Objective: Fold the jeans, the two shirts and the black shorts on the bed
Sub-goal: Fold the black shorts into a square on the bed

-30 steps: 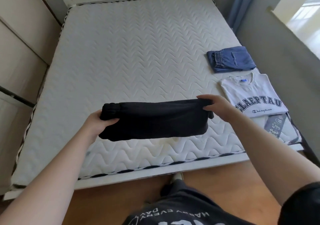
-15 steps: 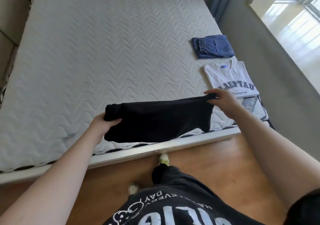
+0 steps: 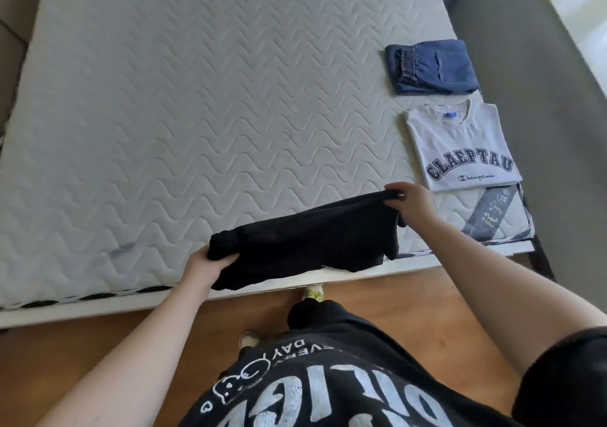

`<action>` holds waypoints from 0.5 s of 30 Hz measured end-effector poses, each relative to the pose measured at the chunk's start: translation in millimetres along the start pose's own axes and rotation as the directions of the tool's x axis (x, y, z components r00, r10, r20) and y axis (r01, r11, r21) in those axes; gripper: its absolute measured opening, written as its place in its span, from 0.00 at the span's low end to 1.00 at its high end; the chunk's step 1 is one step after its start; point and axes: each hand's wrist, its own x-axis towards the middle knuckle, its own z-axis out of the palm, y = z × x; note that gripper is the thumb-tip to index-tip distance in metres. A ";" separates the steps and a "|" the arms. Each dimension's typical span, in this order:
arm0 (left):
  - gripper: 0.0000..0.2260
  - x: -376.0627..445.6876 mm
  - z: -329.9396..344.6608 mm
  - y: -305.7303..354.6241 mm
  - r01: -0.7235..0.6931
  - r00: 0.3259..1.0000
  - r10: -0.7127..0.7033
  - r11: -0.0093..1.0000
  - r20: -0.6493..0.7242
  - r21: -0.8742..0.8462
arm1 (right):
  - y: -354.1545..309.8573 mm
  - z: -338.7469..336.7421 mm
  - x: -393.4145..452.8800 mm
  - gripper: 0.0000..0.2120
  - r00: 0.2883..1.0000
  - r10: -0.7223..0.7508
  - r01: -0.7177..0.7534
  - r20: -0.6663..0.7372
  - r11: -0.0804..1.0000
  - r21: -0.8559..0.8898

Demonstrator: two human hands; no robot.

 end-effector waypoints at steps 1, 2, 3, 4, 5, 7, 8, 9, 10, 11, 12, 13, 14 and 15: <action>0.16 3.4 -1.1 -1.6 0.007 1.000 -0.007 1.000 -0.006 -0.018 | -3.2 4.6 10.5 0.12 1.000 -0.018 0.019 0.012 0.999 -0.033; 0.16 6.4 -3.1 -3.6 0.016 1.000 -0.016 0.999 -0.010 -0.029 | -6.6 10.3 20.5 0.11 0.999 -0.032 0.035 0.032 0.997 -0.076; 0.16 8.4 -5.6 -6.2 0.029 0.999 -0.030 0.999 -0.012 -0.034 | -10.0 16.6 29.2 0.09 0.998 -0.039 0.045 0.053 0.992 -0.117; 0.15 9.2 -8.9 -9.5 0.045 0.999 -0.046 0.998 -0.017 -0.040 | -14.6 23.7 36.9 0.08 0.996 -0.042 0.052 0.073 0.988 -0.143; 0.15 10.4 -12.9 -14.1 0.062 0.998 -0.063 0.997 -0.026 -0.050 | -19.5 31.7 44.0 0.07 0.995 -0.040 0.055 0.092 0.985 -0.164; 0.16 14.5 -23.0 -26.5 0.097 0.994 -0.101 0.993 -0.052 -0.066 | -30.6 49.3 57.3 0.07 0.992 -0.063 0.086 0.112 0.973 -0.213; 0.16 17.5 -29.0 -32.3 0.113 0.991 -0.117 0.991 -0.065 -0.070 | -37.2 58.7 62.8 0.07 0.990 -0.078 0.103 0.117 0.967 -0.232; 0.18 21.8 -35.9 -38.3 0.129 0.988 -0.134 0.989 -0.077 -0.069 | -43.9 68.8 67.6 0.06 0.988 -0.091 0.120 0.126 0.962 -0.246; 0.19 26.6 -43.3 -44.0 0.144 0.985 -0.149 0.987 -0.089 -0.068 | -49.2 79.6 72.4 0.06 0.986 -0.104 0.137 0.132 0.953 -0.269; 0.20 31.6 -51.0 -48.3 0.157 0.981 -0.164 0.985 -0.102 -0.076 | -56.0 90.1 75.8 0.06 0.983 -0.121 0.158 0.138 0.939 -0.307; 0.20 37.7 -59.4 -53.1 0.162 0.979 -0.171 0.983 -0.115 -0.082 | -62.8 101.1 80.1 0.06 0.980 -0.135 0.179 0.147 0.920 -0.349; 0.18 44.9 -68.3 -58.4 0.162 0.978 -0.171 0.983 -0.123 -0.084 | -71.5 112.5 84.3 0.06 0.977 -0.138 0.190 0.160 0.902 -0.387; 0.17 53.1 -77.9 -63.4 0.163 0.976 -0.172 0.984 -0.134 -0.077 | -81.3 125.7 89.5 0.08 0.976 -0.126 0.190 0.177 0.889 -0.417; 0.16 61.8 -87.9 -67.5 0.168 0.974 -0.176 0.984 -0.145 -0.066 | -93.3 139.0 93.6 0.09 0.975 -0.108 0.184 0.192 0.877 -0.444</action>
